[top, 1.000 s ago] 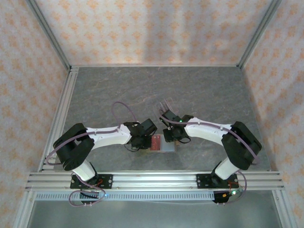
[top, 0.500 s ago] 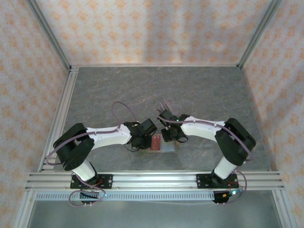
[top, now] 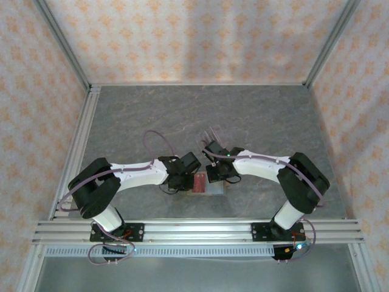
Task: Put the credit cards into the card holder
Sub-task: Flip over the card slot in the card holder.
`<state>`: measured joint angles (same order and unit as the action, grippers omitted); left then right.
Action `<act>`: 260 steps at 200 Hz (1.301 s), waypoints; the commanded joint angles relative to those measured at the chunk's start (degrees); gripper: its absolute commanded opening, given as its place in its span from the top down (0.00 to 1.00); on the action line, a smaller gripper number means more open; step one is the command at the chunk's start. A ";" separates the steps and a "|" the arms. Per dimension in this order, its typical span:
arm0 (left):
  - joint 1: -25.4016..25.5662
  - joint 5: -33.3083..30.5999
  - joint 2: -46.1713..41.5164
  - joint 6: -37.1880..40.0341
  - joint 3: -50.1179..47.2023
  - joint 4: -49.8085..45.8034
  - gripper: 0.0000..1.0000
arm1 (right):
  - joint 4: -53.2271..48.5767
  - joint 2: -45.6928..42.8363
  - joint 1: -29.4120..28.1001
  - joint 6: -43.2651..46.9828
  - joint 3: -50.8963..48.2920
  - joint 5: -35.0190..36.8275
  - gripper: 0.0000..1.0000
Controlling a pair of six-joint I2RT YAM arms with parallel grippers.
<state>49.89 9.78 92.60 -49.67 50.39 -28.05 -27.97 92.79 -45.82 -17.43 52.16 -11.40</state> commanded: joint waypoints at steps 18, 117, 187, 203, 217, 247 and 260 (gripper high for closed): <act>0.41 -1.35 -0.93 -1.10 0.13 -1.14 1.00 | -5.09 -2.52 -0.22 -0.42 3.73 -0.38 1.00; 0.47 -0.55 0.29 -0.20 1.33 -0.54 1.00 | -4.01 -1.72 -0.23 -5.08 7.18 -7.74 1.00; 0.52 -0.60 -0.09 -0.44 1.02 0.01 1.00 | 2.27 -0.27 -0.21 -9.67 6.64 -14.90 0.87; 0.48 -0.73 -0.35 -0.58 0.88 0.10 1.00 | 3.10 0.18 -0.23 -10.33 6.55 -15.80 0.84; 0.48 -0.73 -0.46 -0.54 0.97 0.02 1.00 | 3.73 0.48 -0.18 -10.90 6.49 -16.19 0.83; 0.47 -1.06 -0.75 -0.41 1.28 -0.52 1.00 | 4.99 1.15 -0.23 -11.83 6.55 -17.49 0.79; 0.44 -1.40 -1.40 -0.37 1.45 -0.94 1.00 | 5.48 1.17 -0.24 -12.24 6.65 -17.80 0.79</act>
<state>49.89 9.85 92.62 -49.65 50.57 -28.03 -24.43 92.77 -45.82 -28.03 58.30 -27.64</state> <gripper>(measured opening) 0.047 0.208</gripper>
